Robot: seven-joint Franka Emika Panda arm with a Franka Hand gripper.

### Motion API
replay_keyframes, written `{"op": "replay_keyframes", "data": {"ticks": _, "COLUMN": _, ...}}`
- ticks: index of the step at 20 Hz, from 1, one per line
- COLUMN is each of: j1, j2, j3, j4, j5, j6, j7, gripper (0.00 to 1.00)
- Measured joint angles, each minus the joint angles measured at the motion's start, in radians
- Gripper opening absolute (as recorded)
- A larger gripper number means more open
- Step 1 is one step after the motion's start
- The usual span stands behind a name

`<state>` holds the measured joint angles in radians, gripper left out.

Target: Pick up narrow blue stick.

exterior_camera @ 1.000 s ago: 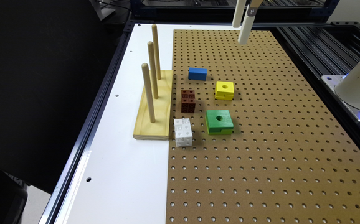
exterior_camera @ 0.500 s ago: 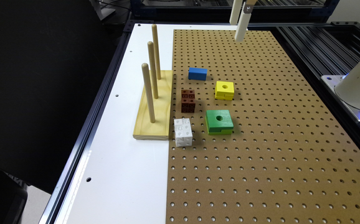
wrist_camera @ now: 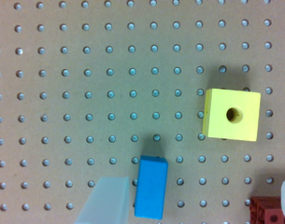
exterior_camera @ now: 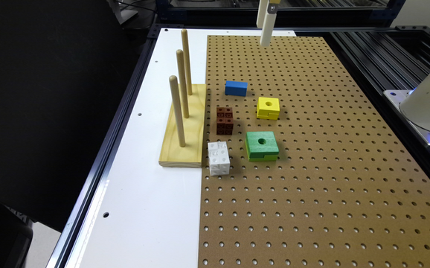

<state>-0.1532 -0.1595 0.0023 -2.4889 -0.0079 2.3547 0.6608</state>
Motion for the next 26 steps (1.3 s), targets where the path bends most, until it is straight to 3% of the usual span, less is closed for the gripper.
{"op": "replay_keyframes", "data": {"ticks": 6, "j1": -0.004, "j2": 0.0, "j3": 0.0, "j4": 0.004, "j5": -0.0001, "j6": 0.0, "j7": -0.002, "gripper": 1.0}}
{"op": "replay_keyframes", "data": {"ticks": 11, "j1": -0.019, "j2": 0.0, "j3": 0.0, "j4": 0.006, "j5": -0.0002, "j6": 0.0, "j7": -0.019, "gripper": 1.0}}
{"op": "replay_keyframes", "data": {"ticks": 26, "j1": -0.024, "j2": 0.001, "j3": 0.0, "j4": 0.006, "j5": -0.0002, "j6": 0.0, "j7": -0.024, "gripper": 1.0}}
